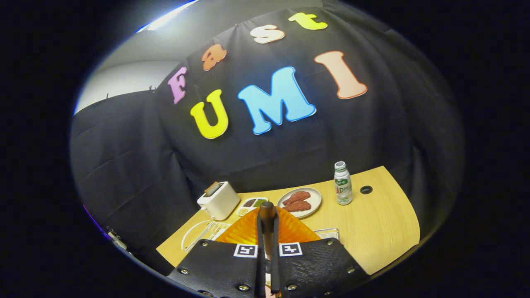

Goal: Take the plate from the dish rack, then take the spoon from the basket and place it into the plate.

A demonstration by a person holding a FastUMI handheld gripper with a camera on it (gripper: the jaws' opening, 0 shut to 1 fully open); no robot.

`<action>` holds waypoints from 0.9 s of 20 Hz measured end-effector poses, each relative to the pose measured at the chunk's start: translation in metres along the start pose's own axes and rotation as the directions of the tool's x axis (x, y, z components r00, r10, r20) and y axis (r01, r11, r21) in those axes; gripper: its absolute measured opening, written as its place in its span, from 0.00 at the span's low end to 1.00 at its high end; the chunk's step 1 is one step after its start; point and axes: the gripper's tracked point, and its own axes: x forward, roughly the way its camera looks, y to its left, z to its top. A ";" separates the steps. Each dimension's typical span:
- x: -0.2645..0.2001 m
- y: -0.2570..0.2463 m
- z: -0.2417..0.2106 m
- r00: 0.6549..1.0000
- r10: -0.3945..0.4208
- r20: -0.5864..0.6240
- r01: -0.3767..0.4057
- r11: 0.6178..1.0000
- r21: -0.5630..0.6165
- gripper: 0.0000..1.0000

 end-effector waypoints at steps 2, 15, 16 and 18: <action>-0.009 0.030 -0.014 0.999 0.052 -0.013 -0.052 0.998 -0.027 0.05; -0.032 0.119 -0.181 0.976 0.172 -0.133 -0.200 0.951 -0.237 0.05; -0.031 0.121 -0.192 0.976 0.171 -0.132 -0.200 0.945 -0.257 0.05; -0.031 0.126 -0.211 0.973 0.181 -0.145 -0.216 0.937 -0.275 0.05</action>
